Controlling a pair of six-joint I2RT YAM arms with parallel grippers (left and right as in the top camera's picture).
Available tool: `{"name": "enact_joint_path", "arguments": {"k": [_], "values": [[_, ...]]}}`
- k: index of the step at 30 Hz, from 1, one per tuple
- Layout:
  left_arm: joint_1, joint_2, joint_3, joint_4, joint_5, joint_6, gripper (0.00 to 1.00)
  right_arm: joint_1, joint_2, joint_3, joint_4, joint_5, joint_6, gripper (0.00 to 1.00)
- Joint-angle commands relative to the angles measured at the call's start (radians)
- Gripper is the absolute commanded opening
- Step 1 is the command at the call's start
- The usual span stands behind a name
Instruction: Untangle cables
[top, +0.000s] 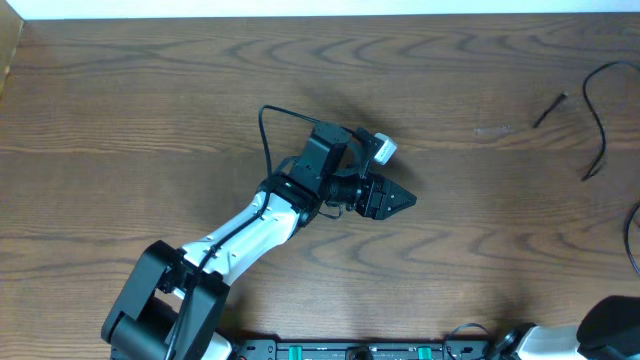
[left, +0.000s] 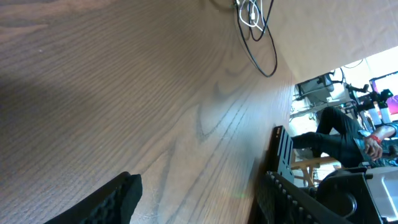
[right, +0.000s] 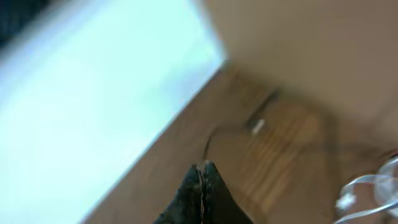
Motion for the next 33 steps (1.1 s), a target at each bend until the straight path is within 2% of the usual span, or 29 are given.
{"name": "enact_joint_path", "arguments": {"k": [1,4,5,8,12,14,19,21,23,33], "values": [[0.003,0.004,0.032,-0.002,0.012,-0.002,0.65,-0.099,0.003,0.017,-0.017,0.016,0.02,0.01],[0.003,0.004,0.032,-0.002,0.012,-0.002,0.65,-0.166,0.039,0.014,-0.082,0.006,0.045,0.03],[0.003,0.004,0.032,-0.001,0.012,-0.002,0.65,-0.168,0.056,0.014,-0.107,-0.004,0.045,0.16],[0.003,0.004,0.032,-0.001,0.012,-0.002,0.65,-0.159,0.105,0.014,-0.168,-0.085,0.044,0.67],[0.003,0.004,0.032,-0.002,0.005,-0.002,0.65,-0.113,0.195,0.014,-0.312,-0.183,0.066,0.89],[0.003,0.004,0.032,-0.006,-0.017,-0.002,0.64,-0.076,0.244,0.014,-0.405,-0.188,0.092,0.97],[0.003,0.004,0.032,-0.04,-0.06,-0.002,0.63,0.037,0.348,0.014,-0.624,-0.187,0.146,0.99],[0.003,0.004,0.032,-0.051,-0.059,-0.002,0.62,0.107,0.412,0.013,-0.754,-0.189,0.237,0.99],[0.003,0.004,0.032,-0.05,-0.059,-0.002,0.62,0.15,0.441,0.006,-0.81,-0.203,0.259,0.99],[0.003,0.004,0.032,-0.099,-0.059,0.01,0.62,0.264,0.443,-0.1,-0.873,-0.079,0.378,0.99]]}}
